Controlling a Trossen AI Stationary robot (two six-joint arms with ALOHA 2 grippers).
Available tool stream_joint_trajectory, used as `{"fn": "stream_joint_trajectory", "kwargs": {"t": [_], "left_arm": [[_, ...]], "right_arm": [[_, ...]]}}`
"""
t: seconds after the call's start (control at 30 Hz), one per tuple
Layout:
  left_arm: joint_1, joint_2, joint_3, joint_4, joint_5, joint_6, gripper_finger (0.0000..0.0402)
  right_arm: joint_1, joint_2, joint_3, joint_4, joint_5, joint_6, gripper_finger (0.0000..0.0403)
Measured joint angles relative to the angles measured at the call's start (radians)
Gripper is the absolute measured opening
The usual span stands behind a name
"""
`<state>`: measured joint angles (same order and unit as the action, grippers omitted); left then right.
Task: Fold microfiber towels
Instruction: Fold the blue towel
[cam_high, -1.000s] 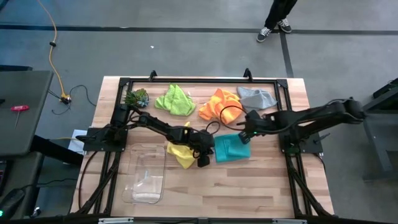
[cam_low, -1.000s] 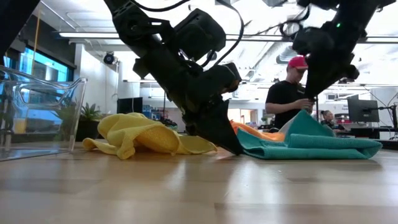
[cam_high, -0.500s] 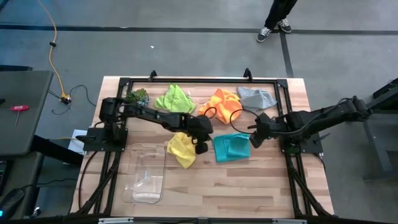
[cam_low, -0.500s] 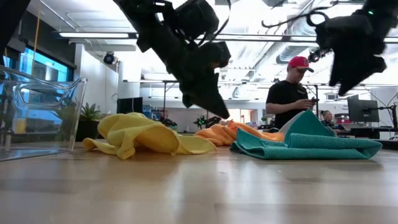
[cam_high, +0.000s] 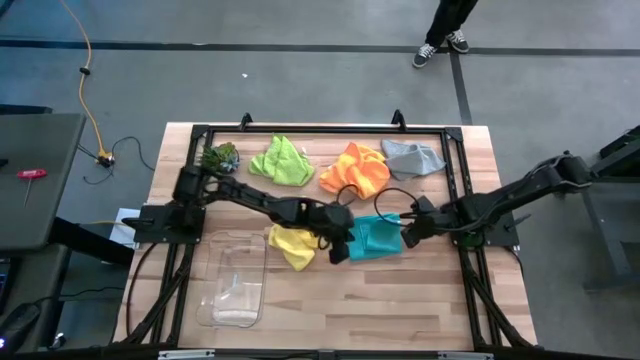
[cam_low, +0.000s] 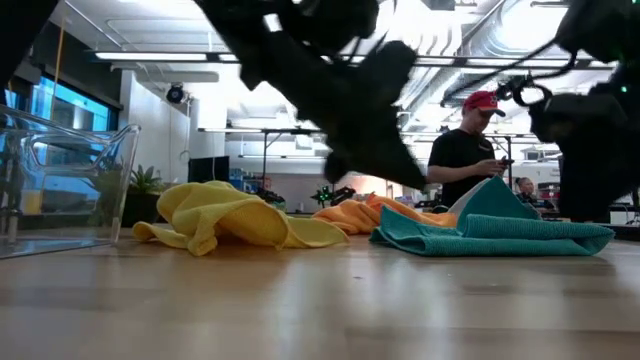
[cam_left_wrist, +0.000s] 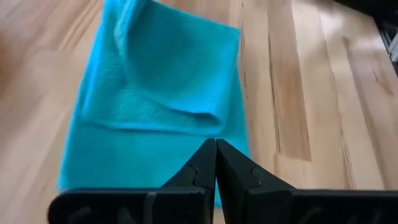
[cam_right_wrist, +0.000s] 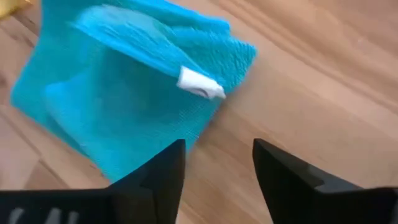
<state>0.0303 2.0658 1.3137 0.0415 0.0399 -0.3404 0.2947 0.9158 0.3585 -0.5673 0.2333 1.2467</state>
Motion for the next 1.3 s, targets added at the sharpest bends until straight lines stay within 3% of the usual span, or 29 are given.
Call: {"fn": "stream_joint_trajectory", "kwargs": {"t": [0.27,0.6,0.7,0.83,1.3], "left_arm": [[-0.01,0.13,0.216,-0.017,0.0,0.003,0.0],[-0.003,0.3,0.389,-0.018,-0.003,-0.024,0.0],[-0.003,0.323,0.393,-0.025,0.0,-0.055,0.0],[-0.002,0.334,0.395,-0.062,-0.003,-0.075,0.0],[-0.017,0.332,0.396,-0.139,-0.033,-0.026,0.0]], "right_arm": [[0.0,0.017,-0.018,0.04,0.097,-0.077,0.0119],[0.0,0.041,-0.052,0.107,0.114,-0.39,0.0115],[-0.01,0.062,-0.067,0.154,0.092,-0.458,0.0115],[-0.029,0.088,-0.067,0.181,0.148,-0.486,0.0115],[-0.161,0.162,-0.067,0.292,0.185,-0.708,0.0115]]}}
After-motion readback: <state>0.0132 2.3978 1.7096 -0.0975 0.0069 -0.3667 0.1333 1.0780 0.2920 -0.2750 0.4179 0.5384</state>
